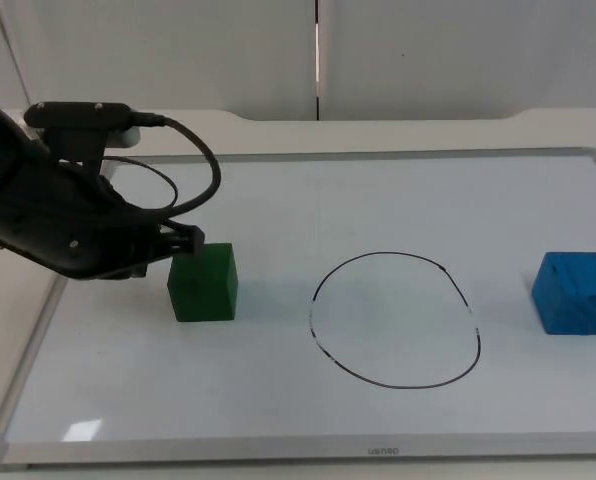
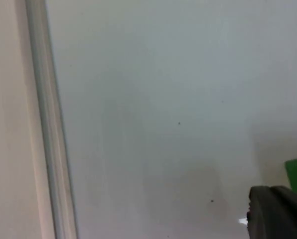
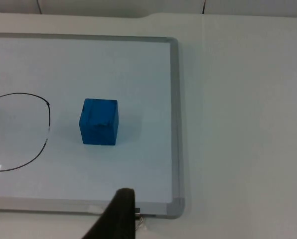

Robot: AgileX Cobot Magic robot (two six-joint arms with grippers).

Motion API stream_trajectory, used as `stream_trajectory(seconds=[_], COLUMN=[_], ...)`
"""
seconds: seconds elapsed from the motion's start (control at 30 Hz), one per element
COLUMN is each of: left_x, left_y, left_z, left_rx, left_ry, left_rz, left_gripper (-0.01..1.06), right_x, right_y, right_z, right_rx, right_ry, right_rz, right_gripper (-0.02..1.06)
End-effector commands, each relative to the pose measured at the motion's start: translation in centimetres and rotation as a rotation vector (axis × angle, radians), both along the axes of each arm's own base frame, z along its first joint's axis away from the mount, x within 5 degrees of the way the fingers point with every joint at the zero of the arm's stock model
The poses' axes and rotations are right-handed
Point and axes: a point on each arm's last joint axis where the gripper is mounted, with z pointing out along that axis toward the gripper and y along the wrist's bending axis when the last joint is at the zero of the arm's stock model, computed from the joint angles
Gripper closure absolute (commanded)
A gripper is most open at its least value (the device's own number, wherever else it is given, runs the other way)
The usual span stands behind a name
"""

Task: Push the two cubes into the marked area.

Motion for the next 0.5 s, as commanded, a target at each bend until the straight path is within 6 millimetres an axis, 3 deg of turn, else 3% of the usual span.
stream_trajectory(seconds=[0.0, 0.47], left_x=[0.2, 0.5], left_y=[0.1, -0.4], left_z=[-0.2, -2.7], left_rx=[0.006, 0.012], left_ry=[-0.001, 0.08], left_rz=[0.013, -0.037], left_gripper=[1.05, 1.05], right_x=[0.1, 0.1], right_y=[0.0, 0.0], right_z=[-0.1, -0.1], right_rx=[-0.004, -0.004], right_ry=[-0.009, -0.009], right_rz=[-0.005, -0.005], right_gripper=[-0.01, -0.01])
